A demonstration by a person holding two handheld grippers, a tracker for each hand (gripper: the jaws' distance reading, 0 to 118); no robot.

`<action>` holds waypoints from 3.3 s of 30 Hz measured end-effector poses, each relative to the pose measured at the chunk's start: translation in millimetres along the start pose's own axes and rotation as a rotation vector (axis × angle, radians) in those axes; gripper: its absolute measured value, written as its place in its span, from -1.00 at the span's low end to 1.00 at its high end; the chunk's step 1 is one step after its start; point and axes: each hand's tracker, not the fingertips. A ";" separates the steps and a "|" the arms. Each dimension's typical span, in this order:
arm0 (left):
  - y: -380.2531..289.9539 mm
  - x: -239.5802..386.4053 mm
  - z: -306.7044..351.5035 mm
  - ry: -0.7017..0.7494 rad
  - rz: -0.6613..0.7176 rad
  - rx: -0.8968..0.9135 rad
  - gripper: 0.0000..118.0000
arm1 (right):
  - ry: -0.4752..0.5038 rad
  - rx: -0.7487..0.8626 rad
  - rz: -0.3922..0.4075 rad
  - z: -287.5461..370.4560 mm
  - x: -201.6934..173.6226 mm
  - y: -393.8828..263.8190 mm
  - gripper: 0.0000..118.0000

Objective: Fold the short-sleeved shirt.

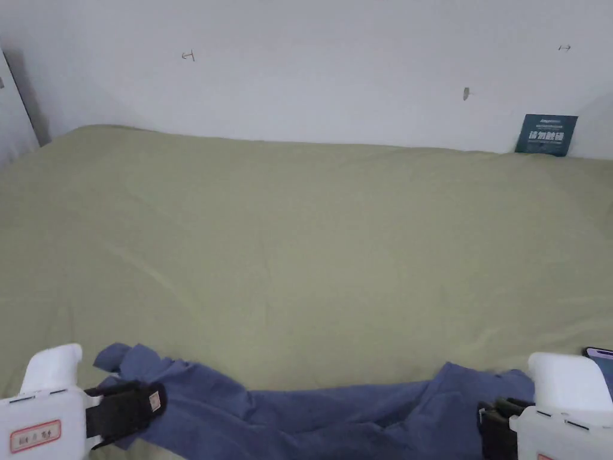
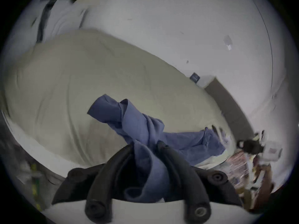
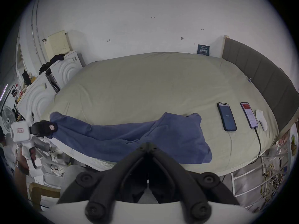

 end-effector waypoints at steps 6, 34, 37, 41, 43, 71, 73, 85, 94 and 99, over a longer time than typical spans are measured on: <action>27.5 100.6 -34.5 0.089 -0.271 -0.108 -0.66 | -0.023 0.018 -0.033 10.2 16.5 -2.9 -0.97; -34.8 154.1 -161.3 -0.317 0.071 -0.184 -1.00 | -0.048 0.029 -0.122 22.5 63.1 -27.5 -0.96; -54.2 169.8 -185.5 -0.331 0.060 -0.239 -1.00 | -0.047 0.043 -0.115 27.4 62.7 -26.0 -0.96; -74.0 191.7 -189.8 -0.399 0.049 -0.234 -1.00 | -0.051 0.054 -0.104 34.0 61.8 -25.6 -0.96; -80.0 204.8 -190.6 -0.427 -0.001 -0.235 -1.00 | -0.048 0.057 -0.105 34.6 61.7 -25.9 -0.96; -47.7 13.4 -107.2 -0.508 0.481 -0.232 1.00 | 0.037 0.052 -0.081 22.1 47.4 -5.1 -0.96; -46.8 24.2 -113.4 -0.445 0.431 -0.286 1.00 | 0.036 0.056 -0.076 23.4 48.3 -4.6 -0.96; -79.8 37.6 -178.8 -0.647 0.589 -0.248 -0.27 | 0.044 0.038 -0.147 17.6 61.3 -10.0 -0.96; -37.0 33.9 -116.8 -0.411 0.358 -0.196 -0.83 | 0.059 0.018 -0.106 12.0 46.4 -14.0 -0.96; 12.5 -0.8 -62.5 -0.209 0.217 -0.146 -0.83 | 0.078 0.009 -0.091 7.9 38.5 -11.2 -0.96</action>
